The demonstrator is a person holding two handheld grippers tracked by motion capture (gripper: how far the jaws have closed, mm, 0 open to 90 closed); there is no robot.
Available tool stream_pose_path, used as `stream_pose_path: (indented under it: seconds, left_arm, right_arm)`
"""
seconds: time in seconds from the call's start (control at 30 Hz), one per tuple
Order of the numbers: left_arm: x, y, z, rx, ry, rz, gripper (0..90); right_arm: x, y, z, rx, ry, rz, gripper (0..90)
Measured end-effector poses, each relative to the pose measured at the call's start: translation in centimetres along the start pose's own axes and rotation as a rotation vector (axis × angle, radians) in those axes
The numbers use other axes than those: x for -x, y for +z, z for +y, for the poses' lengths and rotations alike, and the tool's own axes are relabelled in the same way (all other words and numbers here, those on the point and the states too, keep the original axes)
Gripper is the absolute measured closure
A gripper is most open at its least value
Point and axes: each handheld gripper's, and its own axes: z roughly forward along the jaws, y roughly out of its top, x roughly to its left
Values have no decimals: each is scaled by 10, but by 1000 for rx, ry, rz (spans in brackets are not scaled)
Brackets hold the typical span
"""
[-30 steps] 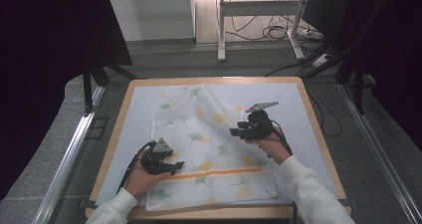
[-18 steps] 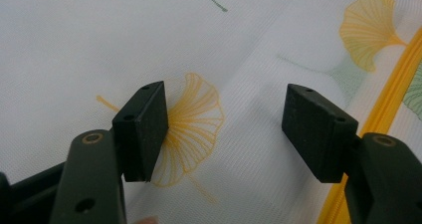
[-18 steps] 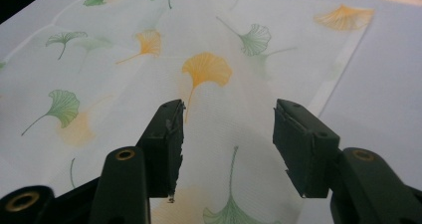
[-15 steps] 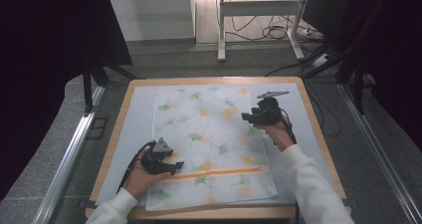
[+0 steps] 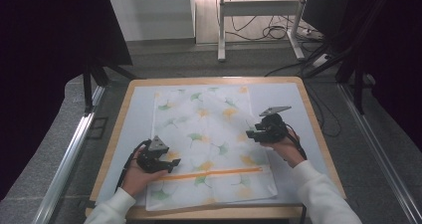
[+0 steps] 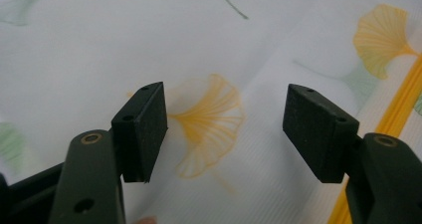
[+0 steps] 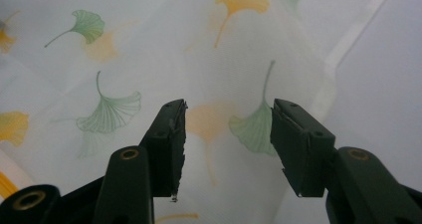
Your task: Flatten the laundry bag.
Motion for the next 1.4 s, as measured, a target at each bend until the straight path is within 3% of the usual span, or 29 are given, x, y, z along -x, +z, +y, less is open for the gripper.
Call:
stream_pose_path:
  seconds: [0.07,0.13,0.2,0.23,0.27,0.3,0.33,0.43,0.53,0.7,0.8,1.03,1.37,1.4]
  left_arm:
    - [-4,-4,-2,7,-18,18,328]
    - [-18,-15,-8,26,-94,68,319]
    - [-27,-18,-13,15,-146,85,303]
    - [-27,-18,-13,15,-146,85,293]
    - [-32,-18,-17,1,-178,110,290]
    - [-32,-18,-17,1,-178,110,281]
    - [-34,-16,-20,-21,-208,110,269]
    - [-33,-12,-22,-49,-209,104,253]
    - [-27,-5,-20,-73,-174,116,258]
    - [-26,-4,-17,-83,-183,129,345]
    - [-26,-5,-16,-87,-189,133,444]
    - [-26,-4,-13,-78,-174,131,785]
    - [-26,-4,-14,-55,-169,111,878]
    - [-27,-4,-14,-52,-175,109,881]
  right_arm:
    - [4,-3,-3,-1,12,-12,476]
    - [6,-4,-5,5,20,-17,477]
    - [7,-5,-7,7,22,-24,476]
    - [7,-5,-7,7,22,-24,476]
    - [9,-4,-9,4,22,-22,472]
    - [9,-4,-9,4,22,-22,472]
    - [9,-2,-11,-4,28,-23,469]
    - [9,1,-12,-14,34,-22,462]
    - [9,9,-12,-32,30,-27,452]
    - [11,13,-12,-30,39,-37,450]
    - [14,13,-12,-28,48,-44,450]
    - [14,12,-12,-23,45,-48,451]
    - [26,28,-2,-37,81,-80,417]
    - [30,36,-1,-66,94,-82,423]
